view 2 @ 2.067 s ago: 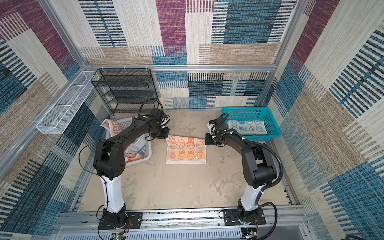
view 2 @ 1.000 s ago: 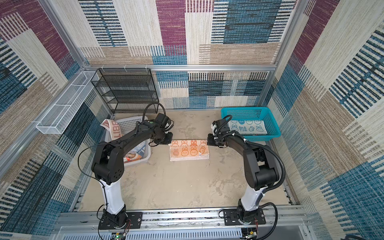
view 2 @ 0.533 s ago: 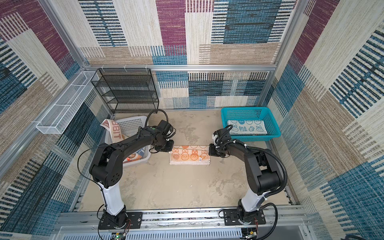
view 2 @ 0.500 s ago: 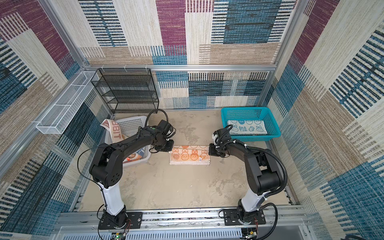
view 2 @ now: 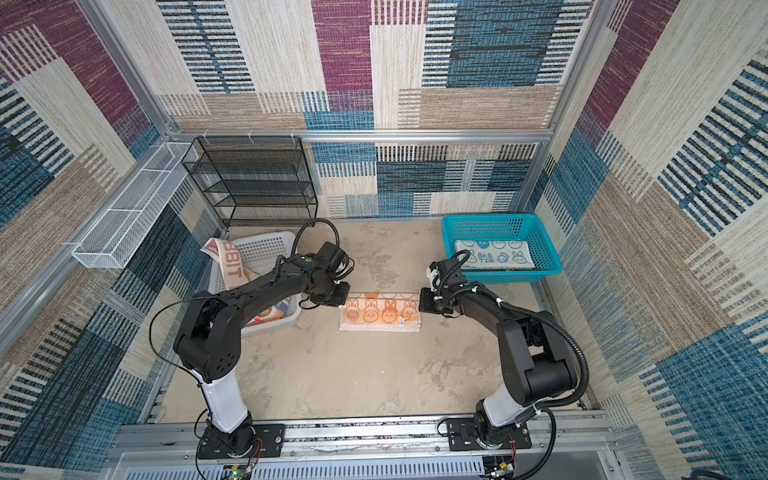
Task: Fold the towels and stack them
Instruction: 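Lay the folded edge down with both grippers, still pinching it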
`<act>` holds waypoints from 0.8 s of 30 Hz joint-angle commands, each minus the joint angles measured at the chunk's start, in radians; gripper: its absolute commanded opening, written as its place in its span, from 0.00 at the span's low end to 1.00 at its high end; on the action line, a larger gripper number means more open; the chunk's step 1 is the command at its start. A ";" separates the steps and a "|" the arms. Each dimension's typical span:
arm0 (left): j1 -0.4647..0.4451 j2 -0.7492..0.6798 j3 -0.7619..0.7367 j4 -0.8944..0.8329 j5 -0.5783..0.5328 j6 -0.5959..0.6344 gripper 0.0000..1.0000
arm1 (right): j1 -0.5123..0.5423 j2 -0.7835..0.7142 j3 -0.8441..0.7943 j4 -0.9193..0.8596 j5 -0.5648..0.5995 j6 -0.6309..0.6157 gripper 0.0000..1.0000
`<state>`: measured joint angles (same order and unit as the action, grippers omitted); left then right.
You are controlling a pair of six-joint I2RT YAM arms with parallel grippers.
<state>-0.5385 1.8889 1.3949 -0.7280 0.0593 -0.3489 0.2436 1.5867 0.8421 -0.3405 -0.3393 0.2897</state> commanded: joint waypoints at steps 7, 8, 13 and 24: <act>0.020 0.120 0.063 -0.007 -0.023 -0.002 0.00 | -0.009 0.122 0.020 0.105 0.004 0.032 0.00; 0.025 0.134 0.085 -0.015 -0.020 0.000 0.00 | -0.017 0.140 0.044 0.098 0.011 0.030 0.00; 0.056 0.156 0.204 -0.073 -0.025 0.025 0.00 | -0.033 0.185 0.196 0.027 0.036 0.003 0.00; 0.055 0.007 0.169 -0.080 -0.010 0.016 0.00 | -0.027 0.046 0.179 -0.024 0.017 0.002 0.00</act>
<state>-0.4797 1.9171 1.6005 -0.7883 0.0566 -0.3378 0.2123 1.6547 1.0557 -0.3546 -0.3145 0.2893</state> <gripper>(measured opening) 0.049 0.048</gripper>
